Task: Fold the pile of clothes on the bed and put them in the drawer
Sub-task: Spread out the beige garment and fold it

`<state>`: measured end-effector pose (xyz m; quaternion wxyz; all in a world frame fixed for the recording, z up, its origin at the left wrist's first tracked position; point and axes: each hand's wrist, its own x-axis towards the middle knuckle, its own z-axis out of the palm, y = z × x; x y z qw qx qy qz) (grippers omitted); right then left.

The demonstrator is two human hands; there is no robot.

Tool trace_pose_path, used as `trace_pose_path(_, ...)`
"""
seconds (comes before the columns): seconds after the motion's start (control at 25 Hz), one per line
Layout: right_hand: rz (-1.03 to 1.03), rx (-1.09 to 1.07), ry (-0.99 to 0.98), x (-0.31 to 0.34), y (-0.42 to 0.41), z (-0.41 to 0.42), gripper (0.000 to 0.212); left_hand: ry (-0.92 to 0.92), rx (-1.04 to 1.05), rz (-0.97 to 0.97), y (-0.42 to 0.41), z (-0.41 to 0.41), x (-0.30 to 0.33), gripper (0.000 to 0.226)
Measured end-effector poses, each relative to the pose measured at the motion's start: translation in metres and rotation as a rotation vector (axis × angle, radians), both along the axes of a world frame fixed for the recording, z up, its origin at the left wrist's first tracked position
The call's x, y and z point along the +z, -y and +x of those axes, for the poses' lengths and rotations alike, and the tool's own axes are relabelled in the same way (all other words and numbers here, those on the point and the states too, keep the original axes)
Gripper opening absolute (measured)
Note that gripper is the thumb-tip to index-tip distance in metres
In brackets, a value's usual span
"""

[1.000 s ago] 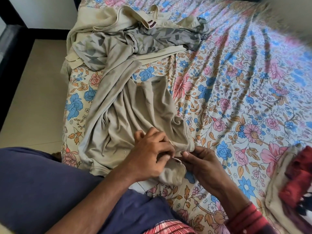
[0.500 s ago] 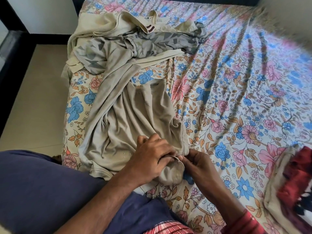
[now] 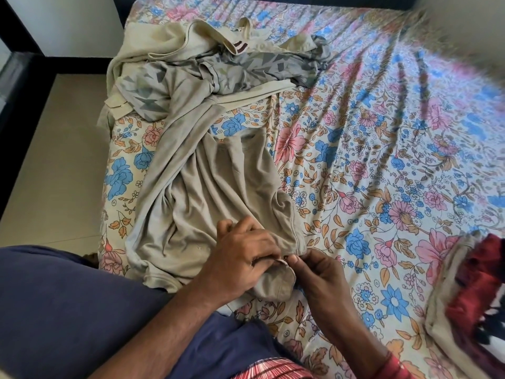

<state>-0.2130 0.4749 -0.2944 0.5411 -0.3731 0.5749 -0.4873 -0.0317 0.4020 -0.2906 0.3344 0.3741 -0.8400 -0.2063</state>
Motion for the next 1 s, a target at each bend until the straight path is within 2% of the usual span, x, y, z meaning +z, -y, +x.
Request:
trace_pose_path(0.44,-0.099,0.037,-0.074,-0.002,0.000,0.000,0.014,-0.025,0.043,0.130,-0.002,0.001,0.000,0.007)
trace_pose_path(0.64,-0.095,0.014,-0.013,-0.002,0.003,0.011,0.011,-0.099,0.069,0.264,0.000,0.003,0.000,0.009)
trace_pose_path(0.84,-0.092,0.099,-0.015,0.004,0.008,0.014,0.007,-0.189,0.033,0.381,0.005,0.008,-0.007,0.015)
trace_pose_path(1.0,-0.066,0.175,-0.074,0.012,0.006,0.008,0.015,-0.101,0.043,0.359,0.001,0.007,-0.006,0.012)
